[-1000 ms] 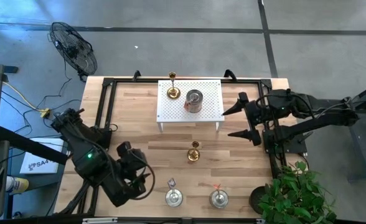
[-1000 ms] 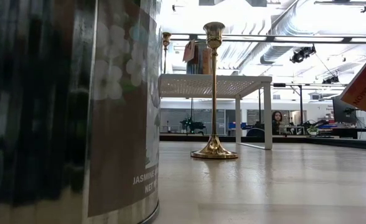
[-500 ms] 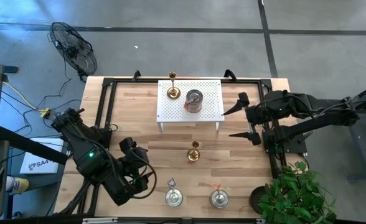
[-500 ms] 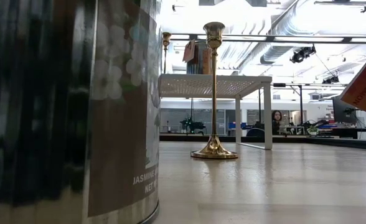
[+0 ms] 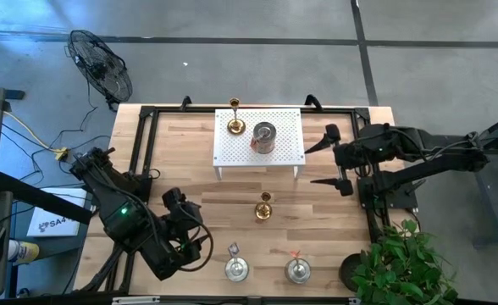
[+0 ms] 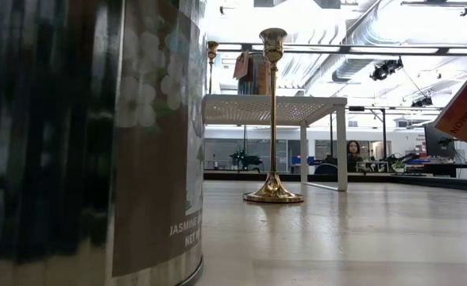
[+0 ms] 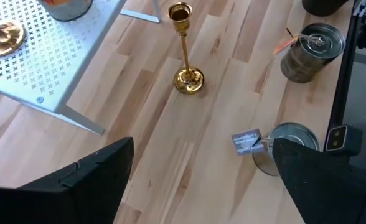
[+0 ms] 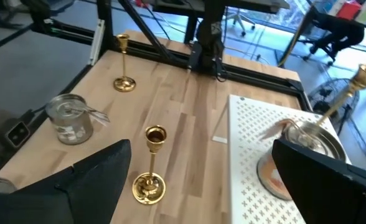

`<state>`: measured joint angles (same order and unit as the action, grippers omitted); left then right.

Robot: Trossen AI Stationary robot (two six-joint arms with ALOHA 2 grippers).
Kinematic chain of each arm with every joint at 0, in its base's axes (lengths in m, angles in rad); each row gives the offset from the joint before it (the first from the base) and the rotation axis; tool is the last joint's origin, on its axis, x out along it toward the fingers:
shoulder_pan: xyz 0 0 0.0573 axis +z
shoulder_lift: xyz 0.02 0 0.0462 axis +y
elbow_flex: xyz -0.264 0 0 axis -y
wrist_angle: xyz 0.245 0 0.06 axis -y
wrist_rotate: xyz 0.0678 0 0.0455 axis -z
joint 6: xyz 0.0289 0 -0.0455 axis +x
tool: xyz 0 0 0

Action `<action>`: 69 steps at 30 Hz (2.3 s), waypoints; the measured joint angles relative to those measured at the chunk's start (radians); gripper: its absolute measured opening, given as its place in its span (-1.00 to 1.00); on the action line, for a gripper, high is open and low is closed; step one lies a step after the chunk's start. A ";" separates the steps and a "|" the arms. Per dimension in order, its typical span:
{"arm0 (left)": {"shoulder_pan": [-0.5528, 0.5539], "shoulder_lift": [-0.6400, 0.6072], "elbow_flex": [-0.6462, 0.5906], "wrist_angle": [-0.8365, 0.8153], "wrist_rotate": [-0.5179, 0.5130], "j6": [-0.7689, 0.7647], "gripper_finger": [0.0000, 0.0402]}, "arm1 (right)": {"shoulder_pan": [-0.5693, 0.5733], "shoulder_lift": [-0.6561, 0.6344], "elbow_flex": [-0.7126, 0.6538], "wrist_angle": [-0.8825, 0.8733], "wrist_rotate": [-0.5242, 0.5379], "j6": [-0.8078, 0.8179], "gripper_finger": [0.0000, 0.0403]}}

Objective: Pick & Place candle stick holders
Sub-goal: Put the bottom gold candle holder on the shelf aligned with the other gold candle holder

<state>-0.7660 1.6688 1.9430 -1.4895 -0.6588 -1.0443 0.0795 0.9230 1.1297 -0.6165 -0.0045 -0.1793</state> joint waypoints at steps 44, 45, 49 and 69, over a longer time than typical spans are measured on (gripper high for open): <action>0.000 0.001 0.000 0.167 0.202 -0.244 0.87 | 0.000 0.000 0.000 -0.022 0.005 0.032 0.91; 0.000 0.001 0.000 0.165 0.216 -0.252 0.87 | 0.000 0.000 0.000 -0.026 0.005 0.040 0.91; 0.000 0.011 0.000 0.164 0.255 -0.270 0.87 | 0.000 0.000 0.000 -0.040 0.005 0.048 0.91; -0.001 0.082 0.001 0.136 0.418 -0.307 0.87 | 0.000 0.000 0.000 -0.055 0.001 0.075 0.91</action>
<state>-0.7666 1.7507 1.9437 -1.3535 -0.2408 -1.3516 0.0792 0.9226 1.1297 -0.6712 -0.0032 -0.1047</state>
